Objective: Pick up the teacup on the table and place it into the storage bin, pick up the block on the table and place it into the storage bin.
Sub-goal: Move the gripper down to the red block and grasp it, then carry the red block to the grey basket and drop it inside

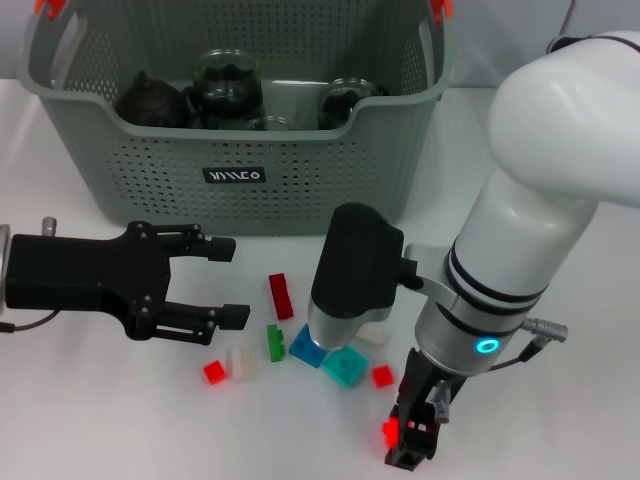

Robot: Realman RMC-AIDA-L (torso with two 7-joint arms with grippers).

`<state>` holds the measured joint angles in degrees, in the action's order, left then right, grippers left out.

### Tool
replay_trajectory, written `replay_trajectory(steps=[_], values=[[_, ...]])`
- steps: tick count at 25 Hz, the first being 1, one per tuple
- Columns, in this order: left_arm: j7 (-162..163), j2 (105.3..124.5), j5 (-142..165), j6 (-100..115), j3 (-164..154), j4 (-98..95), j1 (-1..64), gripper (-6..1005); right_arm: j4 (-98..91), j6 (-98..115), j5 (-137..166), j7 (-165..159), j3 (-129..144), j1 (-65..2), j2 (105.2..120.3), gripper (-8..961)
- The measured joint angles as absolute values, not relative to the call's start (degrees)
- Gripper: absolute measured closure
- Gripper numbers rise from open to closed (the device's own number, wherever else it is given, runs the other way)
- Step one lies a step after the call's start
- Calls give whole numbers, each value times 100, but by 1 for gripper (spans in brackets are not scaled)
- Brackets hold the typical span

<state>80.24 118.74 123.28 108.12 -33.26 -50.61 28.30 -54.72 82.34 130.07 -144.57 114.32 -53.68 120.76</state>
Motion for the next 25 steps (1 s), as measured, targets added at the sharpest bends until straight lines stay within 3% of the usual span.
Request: replay_trajectory(steps=[17, 25], values=[[8024, 11856, 12364, 10889, -3132, -5081, 2788, 152, -7426, 9987, 13761, -14214, 8338, -4800, 11993, 506], [8010, 11848, 12387, 10900, -3124, -5071, 2806, 152, -8395, 10449, 13802, -14050, 6601, -5386, 11911, 506]])
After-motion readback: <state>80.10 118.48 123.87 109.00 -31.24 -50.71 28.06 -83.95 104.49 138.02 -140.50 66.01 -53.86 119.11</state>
